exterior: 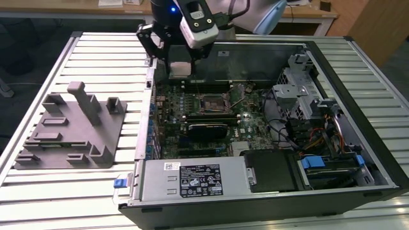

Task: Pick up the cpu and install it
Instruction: 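Pick up the cpu and move it towards the insertion slot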

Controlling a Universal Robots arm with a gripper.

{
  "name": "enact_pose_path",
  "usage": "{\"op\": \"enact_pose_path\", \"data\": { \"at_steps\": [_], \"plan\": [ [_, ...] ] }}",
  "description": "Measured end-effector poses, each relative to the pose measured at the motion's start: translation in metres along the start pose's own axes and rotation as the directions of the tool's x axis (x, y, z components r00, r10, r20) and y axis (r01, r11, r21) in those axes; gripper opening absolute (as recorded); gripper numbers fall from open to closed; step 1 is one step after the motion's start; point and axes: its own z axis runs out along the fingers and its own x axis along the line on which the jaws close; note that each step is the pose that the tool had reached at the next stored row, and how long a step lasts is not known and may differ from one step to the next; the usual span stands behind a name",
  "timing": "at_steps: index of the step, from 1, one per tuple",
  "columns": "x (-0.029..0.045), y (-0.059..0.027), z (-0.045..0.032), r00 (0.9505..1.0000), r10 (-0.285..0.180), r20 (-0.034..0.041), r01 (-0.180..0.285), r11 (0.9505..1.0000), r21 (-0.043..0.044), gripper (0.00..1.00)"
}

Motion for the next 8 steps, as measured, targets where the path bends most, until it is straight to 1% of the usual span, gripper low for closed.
{"op": "enact_pose_path", "data": {
  "at_steps": [5, 6, 8],
  "plan": [
    [-0.0146, 0.0003, 0.0078, 1.0000, 0.000, 0.0001, 0.000, 1.0000, -0.0001, 0.54],
    [-0.0191, 0.0003, 0.0105, 1.0000, 0.000, 0.0000, 0.000, 1.0000, 0.0000, 0.54],
    [-0.0243, 0.0003, 0.0141, 1.0000, 0.000, 0.0001, 0.000, 1.0000, -0.0003, 0.54]
  ]
}}
